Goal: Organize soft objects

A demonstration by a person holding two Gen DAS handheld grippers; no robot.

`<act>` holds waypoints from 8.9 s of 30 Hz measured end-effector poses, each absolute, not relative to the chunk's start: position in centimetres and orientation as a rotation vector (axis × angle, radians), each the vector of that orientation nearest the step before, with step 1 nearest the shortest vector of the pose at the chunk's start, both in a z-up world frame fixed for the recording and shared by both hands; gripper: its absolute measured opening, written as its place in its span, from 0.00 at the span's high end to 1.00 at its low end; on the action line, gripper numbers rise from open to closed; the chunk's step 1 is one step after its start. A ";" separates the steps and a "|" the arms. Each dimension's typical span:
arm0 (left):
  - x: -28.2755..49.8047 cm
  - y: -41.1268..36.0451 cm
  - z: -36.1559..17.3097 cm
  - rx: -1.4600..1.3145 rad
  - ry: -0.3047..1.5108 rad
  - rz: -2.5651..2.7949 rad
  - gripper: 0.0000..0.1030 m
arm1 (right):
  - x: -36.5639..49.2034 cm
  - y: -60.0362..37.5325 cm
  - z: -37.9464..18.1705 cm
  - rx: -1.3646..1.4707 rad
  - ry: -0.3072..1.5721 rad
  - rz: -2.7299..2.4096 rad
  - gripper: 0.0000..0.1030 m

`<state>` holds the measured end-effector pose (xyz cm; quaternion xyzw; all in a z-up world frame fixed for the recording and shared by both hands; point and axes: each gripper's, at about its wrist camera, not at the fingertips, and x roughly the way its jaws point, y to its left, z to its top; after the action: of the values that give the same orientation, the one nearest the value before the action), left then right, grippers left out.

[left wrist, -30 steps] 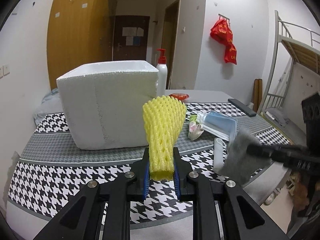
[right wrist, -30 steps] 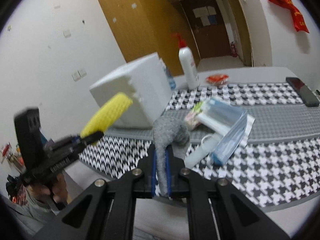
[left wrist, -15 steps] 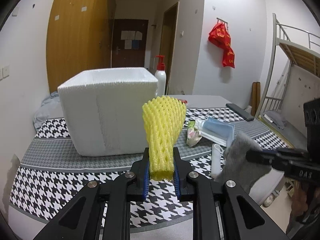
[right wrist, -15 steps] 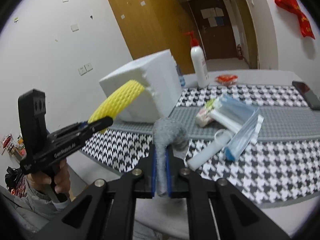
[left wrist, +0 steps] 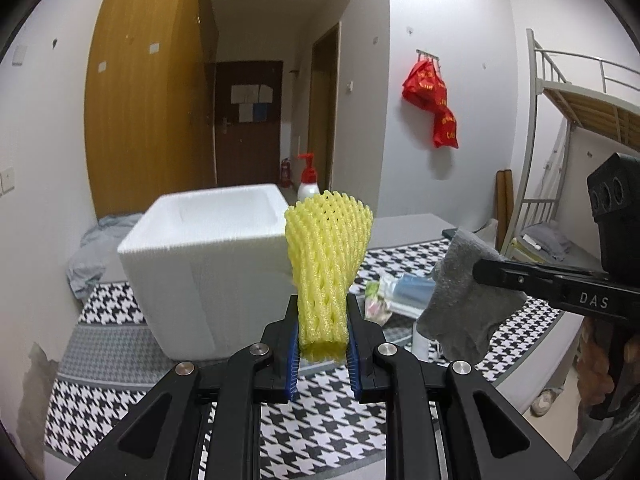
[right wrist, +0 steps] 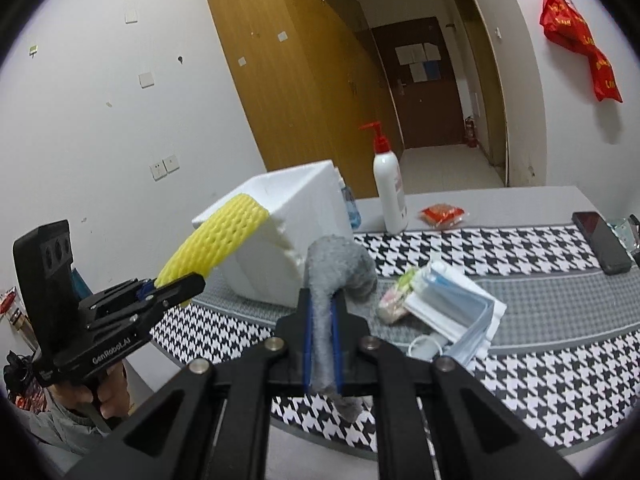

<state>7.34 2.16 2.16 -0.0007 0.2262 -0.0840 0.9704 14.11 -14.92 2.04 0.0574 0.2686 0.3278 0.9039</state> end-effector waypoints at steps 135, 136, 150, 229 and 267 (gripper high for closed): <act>11.2 18.9 2.9 -0.102 0.380 0.206 0.04 | 26.8 6.3 7.4 -0.124 0.550 0.715 0.00; 11.1 18.8 2.9 -0.101 0.380 0.205 0.04 | 26.6 6.4 7.4 -0.130 0.546 0.712 0.00; 10.0 17.9 2.9 -0.111 0.381 0.204 0.04 | 24.5 5.2 7.1 -0.152 0.517 0.701 0.00; 5.8 9.8 -2.4 -0.153 0.377 0.111 0.01 | 14.0 -6.7 -1.3 -0.097 0.443 0.560 0.00; 11.3 -2.7 -5.2 -0.018 0.528 -0.136 0.01 | 16.0 -19.6 -4.3 -0.008 0.529 0.323 0.00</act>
<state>11.30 -2.69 -5.19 -0.0090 0.2607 -0.0673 0.9630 16.02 -19.61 -4.33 -0.0038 0.2601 0.1592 0.9524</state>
